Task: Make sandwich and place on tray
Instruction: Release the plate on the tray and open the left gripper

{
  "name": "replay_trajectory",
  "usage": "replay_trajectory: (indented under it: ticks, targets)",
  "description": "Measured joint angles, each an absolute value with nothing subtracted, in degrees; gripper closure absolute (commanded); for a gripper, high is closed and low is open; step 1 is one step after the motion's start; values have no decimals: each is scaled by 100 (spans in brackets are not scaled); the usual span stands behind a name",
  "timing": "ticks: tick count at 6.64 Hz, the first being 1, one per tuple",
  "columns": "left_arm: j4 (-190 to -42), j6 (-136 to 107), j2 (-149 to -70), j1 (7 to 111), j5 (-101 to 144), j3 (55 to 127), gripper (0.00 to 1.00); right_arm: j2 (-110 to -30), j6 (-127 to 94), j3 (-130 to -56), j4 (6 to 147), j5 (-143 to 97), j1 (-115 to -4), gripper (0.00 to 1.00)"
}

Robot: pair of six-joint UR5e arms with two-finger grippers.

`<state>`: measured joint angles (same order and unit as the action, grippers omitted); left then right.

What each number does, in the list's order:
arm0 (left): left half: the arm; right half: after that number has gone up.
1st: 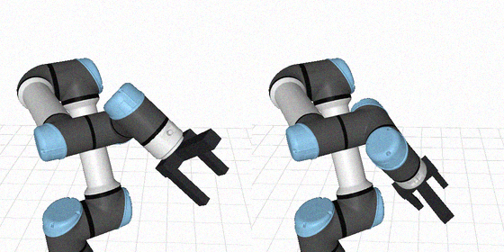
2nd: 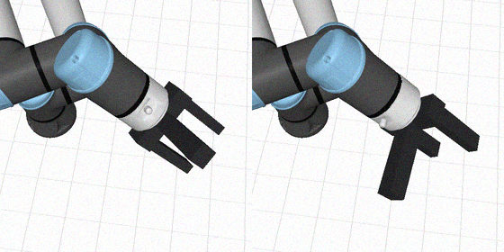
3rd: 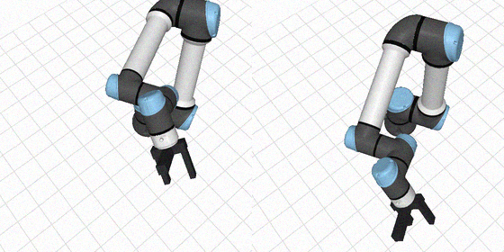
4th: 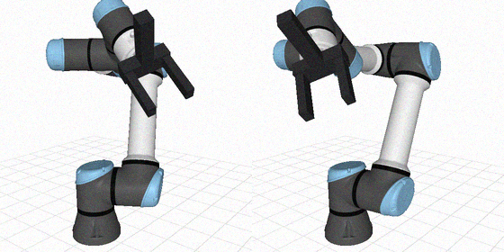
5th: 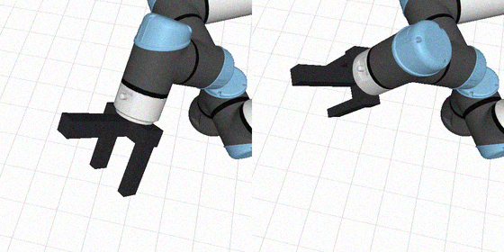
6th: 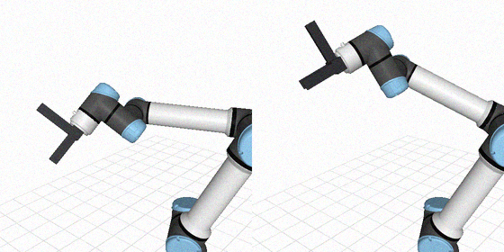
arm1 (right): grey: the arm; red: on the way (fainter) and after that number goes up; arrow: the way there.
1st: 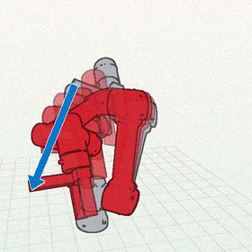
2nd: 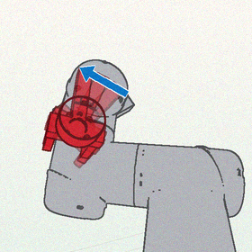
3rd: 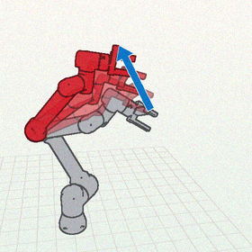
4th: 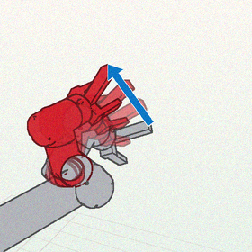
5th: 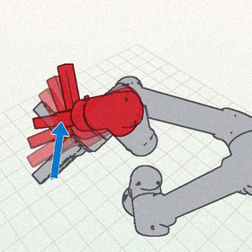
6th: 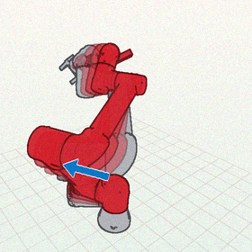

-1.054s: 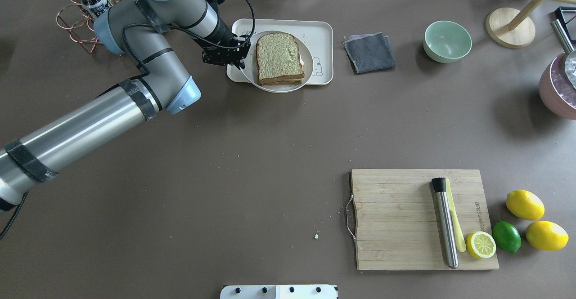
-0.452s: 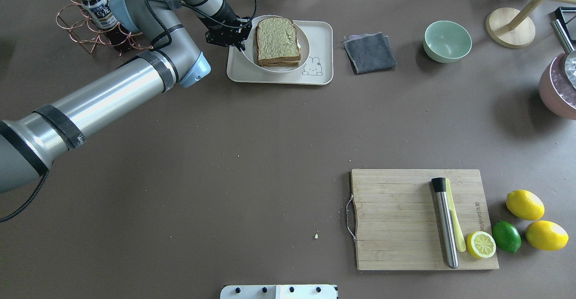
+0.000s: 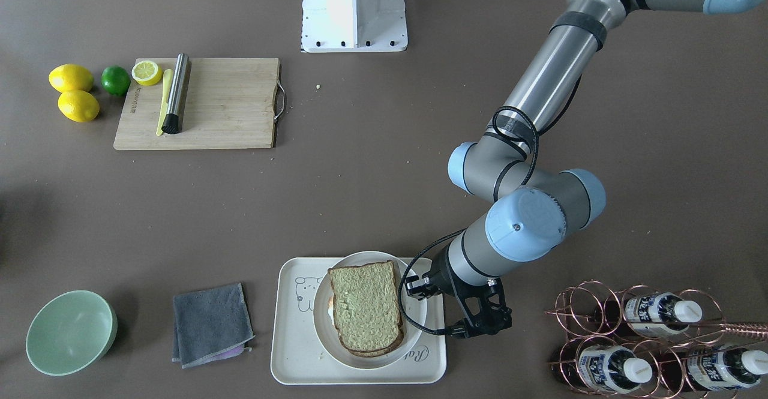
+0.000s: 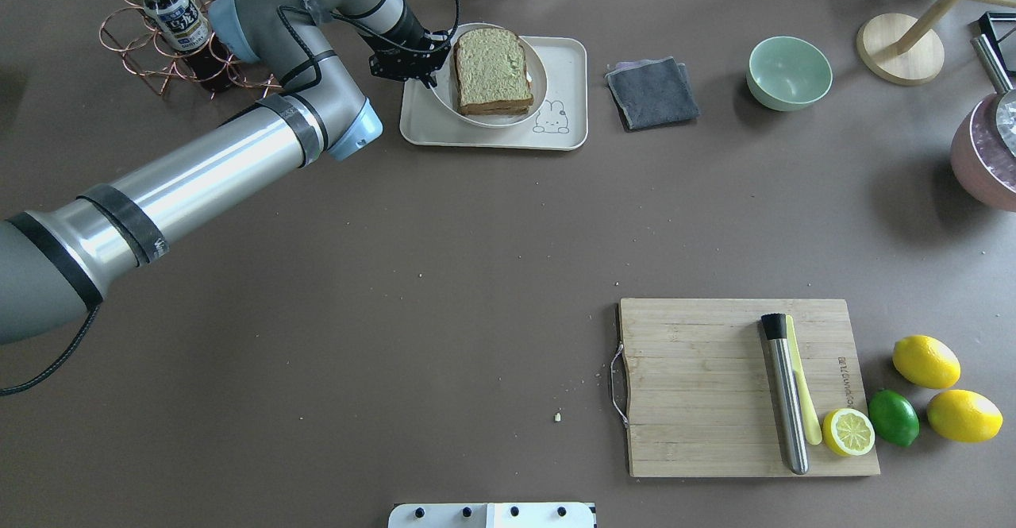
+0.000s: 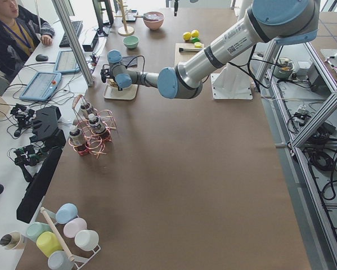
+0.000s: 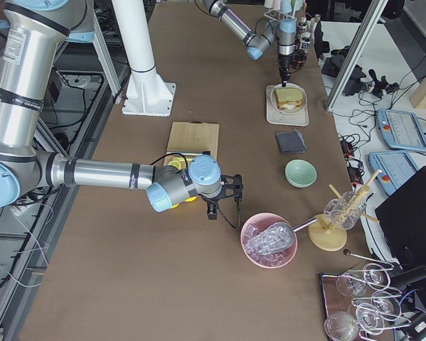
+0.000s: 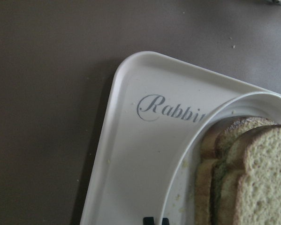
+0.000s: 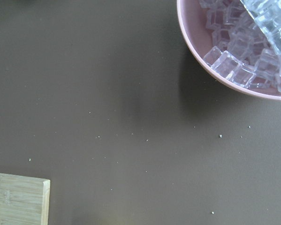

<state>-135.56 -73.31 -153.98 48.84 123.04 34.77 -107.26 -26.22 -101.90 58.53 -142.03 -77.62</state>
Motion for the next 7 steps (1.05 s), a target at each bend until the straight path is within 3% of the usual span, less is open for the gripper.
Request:
replay_trajectory:
  ticks: [2, 3, 4, 5, 7]
  targets:
    - [-13606, -7406, -15417, 4765, 12107, 3447, 100, -10722, -2621, -10198, 5932, -14205, -7760, 0]
    - [-13611, -7414, -15415, 4758, 12065, 3427, 74, -10717, -2620, -10207, 5995, -14209, -7760, 0]
    - [-13613, -7411, -15410, 4760, 12028, 3416, 57, -10703, -2619, -10213, 6058, -14211, -7759, 0]
    - [-13614, -7397, -15400, 4766, 12010, 3410, 47, -10662, -2619, -10218, 6153, -14210, -7757, 0]
    - [-13612, -7372, -15388, 4822, 12006, 3414, 48, -10563, -2619, -10218, 6319, -14171, -7733, 0]
